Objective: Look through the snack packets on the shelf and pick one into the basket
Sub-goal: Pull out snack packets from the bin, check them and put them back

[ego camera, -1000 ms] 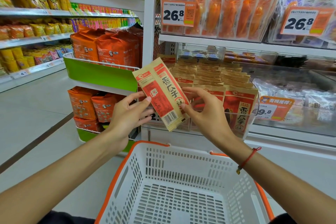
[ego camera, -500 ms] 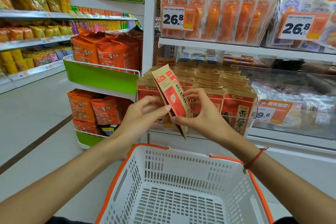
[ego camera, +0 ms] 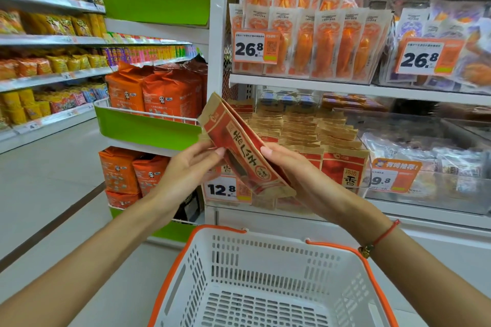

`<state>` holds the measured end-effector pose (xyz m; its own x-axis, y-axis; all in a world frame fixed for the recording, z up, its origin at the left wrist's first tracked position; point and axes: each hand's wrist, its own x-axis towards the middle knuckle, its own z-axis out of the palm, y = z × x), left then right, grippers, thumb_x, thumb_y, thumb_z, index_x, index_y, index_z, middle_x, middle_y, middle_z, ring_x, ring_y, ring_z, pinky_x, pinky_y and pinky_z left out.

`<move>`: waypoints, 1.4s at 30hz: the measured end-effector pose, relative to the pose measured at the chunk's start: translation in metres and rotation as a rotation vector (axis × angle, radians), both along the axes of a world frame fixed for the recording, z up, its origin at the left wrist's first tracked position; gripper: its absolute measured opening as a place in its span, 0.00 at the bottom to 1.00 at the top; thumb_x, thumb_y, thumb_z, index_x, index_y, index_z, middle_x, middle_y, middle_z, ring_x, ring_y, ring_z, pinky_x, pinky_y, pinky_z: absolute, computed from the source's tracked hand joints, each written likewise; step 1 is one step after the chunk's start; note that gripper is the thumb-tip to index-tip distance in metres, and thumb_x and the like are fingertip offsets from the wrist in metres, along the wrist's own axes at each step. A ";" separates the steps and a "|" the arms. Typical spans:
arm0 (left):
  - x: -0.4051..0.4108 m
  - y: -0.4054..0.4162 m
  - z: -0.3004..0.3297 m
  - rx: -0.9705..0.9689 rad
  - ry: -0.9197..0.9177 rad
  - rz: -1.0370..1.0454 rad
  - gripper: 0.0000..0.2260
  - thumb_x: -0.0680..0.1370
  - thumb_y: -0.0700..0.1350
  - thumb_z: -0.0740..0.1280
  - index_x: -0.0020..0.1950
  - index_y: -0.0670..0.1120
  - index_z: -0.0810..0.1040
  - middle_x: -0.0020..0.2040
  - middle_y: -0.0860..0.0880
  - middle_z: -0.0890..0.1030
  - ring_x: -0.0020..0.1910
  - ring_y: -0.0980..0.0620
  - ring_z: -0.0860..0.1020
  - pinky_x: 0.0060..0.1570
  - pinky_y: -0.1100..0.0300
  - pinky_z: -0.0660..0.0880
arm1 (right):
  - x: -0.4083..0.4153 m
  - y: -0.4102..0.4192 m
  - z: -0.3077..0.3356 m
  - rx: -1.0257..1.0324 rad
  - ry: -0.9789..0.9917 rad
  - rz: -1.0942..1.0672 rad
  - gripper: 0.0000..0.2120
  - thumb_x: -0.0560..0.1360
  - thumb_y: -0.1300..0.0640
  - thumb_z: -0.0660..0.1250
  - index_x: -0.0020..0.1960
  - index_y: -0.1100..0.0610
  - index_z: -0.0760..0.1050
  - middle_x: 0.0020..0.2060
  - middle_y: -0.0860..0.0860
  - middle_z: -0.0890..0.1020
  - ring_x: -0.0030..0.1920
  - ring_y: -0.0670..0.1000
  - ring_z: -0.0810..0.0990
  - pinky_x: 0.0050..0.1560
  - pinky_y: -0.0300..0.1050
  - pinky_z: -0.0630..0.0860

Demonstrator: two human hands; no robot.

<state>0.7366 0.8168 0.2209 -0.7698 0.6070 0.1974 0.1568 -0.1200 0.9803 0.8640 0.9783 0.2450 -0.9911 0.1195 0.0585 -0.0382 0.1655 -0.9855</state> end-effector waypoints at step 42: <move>-0.074 0.050 0.083 -0.396 0.514 0.147 0.05 0.75 0.51 0.72 0.43 0.51 0.83 0.43 0.49 0.85 0.47 0.53 0.84 0.55 0.51 0.77 | -0.076 0.066 0.047 0.693 0.138 -0.385 0.14 0.75 0.53 0.71 0.58 0.55 0.75 0.49 0.49 0.83 0.50 0.46 0.81 0.55 0.47 0.79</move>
<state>0.6627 0.8667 0.3034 -0.7175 0.6051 0.3450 0.6031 0.2919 0.7423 0.7879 1.0442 0.2922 -0.8660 0.3435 0.3634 0.0325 0.7638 -0.6447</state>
